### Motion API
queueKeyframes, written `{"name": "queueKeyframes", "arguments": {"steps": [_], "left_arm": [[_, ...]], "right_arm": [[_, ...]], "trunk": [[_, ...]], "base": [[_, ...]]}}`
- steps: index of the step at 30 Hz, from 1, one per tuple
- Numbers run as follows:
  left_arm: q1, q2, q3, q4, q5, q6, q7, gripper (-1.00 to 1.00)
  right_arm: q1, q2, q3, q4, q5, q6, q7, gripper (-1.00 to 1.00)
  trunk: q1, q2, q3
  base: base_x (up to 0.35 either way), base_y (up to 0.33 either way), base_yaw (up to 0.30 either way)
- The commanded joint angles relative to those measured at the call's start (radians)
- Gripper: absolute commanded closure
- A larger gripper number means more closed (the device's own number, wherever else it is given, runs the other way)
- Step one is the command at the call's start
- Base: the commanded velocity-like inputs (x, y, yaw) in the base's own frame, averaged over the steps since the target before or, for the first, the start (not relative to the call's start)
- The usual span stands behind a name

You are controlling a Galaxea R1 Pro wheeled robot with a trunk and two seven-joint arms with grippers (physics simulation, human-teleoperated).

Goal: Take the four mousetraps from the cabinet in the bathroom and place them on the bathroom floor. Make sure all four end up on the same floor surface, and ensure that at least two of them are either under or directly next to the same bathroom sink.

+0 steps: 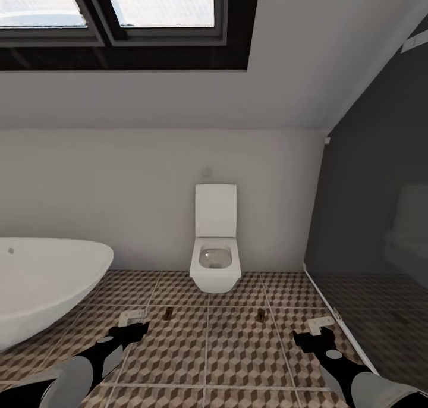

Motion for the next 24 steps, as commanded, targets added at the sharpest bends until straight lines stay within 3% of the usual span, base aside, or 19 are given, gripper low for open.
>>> {"name": "queueKeyframes", "arguments": {"steps": [1, 24], "left_arm": [[-0.001, 0.000, 0.008, 0.001, -0.005, -0.003, -0.003, -1.00], [-0.001, 0.000, 0.008, 0.001, -0.005, -0.003, -0.003, -1.00]], "right_arm": [[0.000, 0.000, 0.009, 0.000, -0.008, -0.002, -0.003, -1.00], [0.000, 0.001, 0.009, 0.000, -0.010, -0.001, -0.001, -1.00]], "trunk": [[-0.004, 0.007, 0.002], [-0.092, 0.168, 0.074]], "base": [[0.000, 0.000, 0.000], [0.000, 0.000, 0.000]]}}
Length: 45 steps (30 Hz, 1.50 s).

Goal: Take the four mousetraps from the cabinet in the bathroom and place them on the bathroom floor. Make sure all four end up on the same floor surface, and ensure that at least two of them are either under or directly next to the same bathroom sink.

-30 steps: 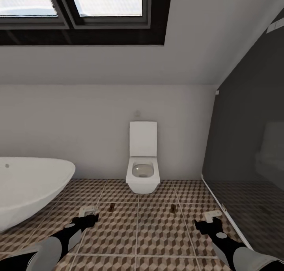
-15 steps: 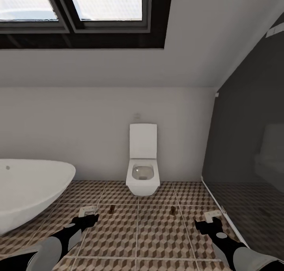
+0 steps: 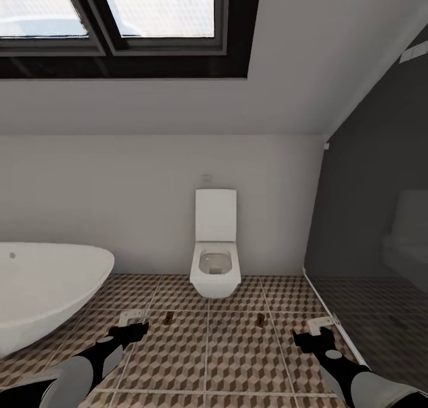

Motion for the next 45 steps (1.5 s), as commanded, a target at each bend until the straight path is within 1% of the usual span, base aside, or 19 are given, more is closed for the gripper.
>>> {"name": "queueKeyframes", "arguments": {"steps": [1, 45], "left_arm": [[-0.001, 0.000, 0.008, 0.001, -0.005, -0.003, -0.003, -1.00], [0.000, 0.000, 0.008, 0.002, -0.003, -0.003, -0.003, -1.00]], "right_arm": [[0.000, 0.000, 0.009, 0.000, -0.008, -0.002, -0.003, -1.00], [0.000, 0.001, 0.009, 0.000, -0.008, 0.018, -0.003, -1.00]], "trunk": [[-0.004, 0.007, 0.002], [-0.173, 0.315, 0.140]], "base": [[0.000, 0.000, 0.000], [0.000, 0.000, 0.000]]}}
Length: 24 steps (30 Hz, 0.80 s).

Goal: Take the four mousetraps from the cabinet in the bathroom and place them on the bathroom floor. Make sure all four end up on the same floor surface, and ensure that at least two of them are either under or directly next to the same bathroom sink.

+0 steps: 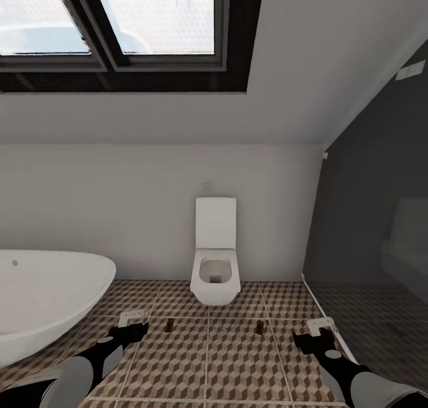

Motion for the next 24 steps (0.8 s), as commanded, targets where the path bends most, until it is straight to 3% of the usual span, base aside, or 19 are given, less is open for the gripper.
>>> {"name": "queueKeyframes", "arguments": {"steps": [1, 9, 24], "left_arm": [[-0.001, 0.000, 0.008, 0.001, -0.004, -0.003, -0.003, -1.00], [0.007, 0.000, 0.009, 0.003, -0.004, 0.014, -0.004, -1.00], [0.108, 0.011, 0.009, 0.003, 0.007, 0.044, -0.003, -1.00]], "right_arm": [[-0.001, -0.001, 0.009, 0.000, -0.009, -0.002, -0.002, -1.00], [-0.001, 0.002, 0.009, 0.005, -0.010, -0.001, 0.002, -1.00], [-0.007, 0.020, 0.009, 0.069, -0.010, 0.042, 0.005, -1.00]], "trunk": [[-0.004, 0.007, 0.002], [-0.035, 0.063, 0.027], [-0.092, 0.168, 0.074]], "base": [[0.000, 0.000, 0.000], [0.000, 0.000, 0.000], [0.000, 0.000, 0.000]]}}
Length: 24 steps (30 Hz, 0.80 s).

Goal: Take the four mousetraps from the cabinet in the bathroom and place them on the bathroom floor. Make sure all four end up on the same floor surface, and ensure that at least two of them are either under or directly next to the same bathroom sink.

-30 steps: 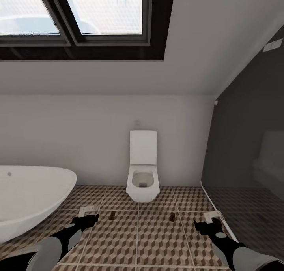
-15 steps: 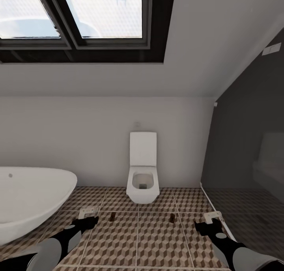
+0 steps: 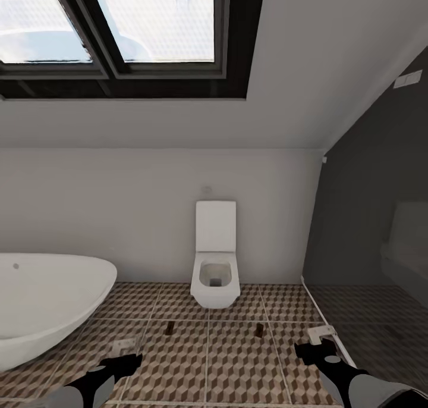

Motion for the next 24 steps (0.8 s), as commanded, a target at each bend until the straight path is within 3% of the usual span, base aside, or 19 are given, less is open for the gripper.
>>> {"name": "queueKeyframes", "arguments": {"steps": [1, 14, 24], "left_arm": [[0.002, 0.000, 0.007, 0.001, 0.000, -0.003, -0.003, -1.00], [0.045, 0.001, 0.007, 0.001, 0.024, 0.002, -0.002, -1.00], [0.140, 0.003, 0.007, 0.001, 0.024, 0.011, -0.004, -1.00]], "right_arm": [[-0.001, 0.001, 0.008, 0.003, -0.008, -0.003, -0.001, -1.00], [0.015, 0.004, 0.008, 0.005, -0.009, 0.015, -0.001, -1.00], [0.167, 0.006, 0.008, 0.005, -0.011, 0.129, -0.003, -1.00]], "trunk": [[-0.004, 0.006, 0.002], [-0.054, 0.097, 0.043], [-0.092, 0.167, 0.074]], "base": [[0.000, 0.000, 0.000], [0.000, 0.000, 0.000], [0.000, 0.000, 0.000]]}}
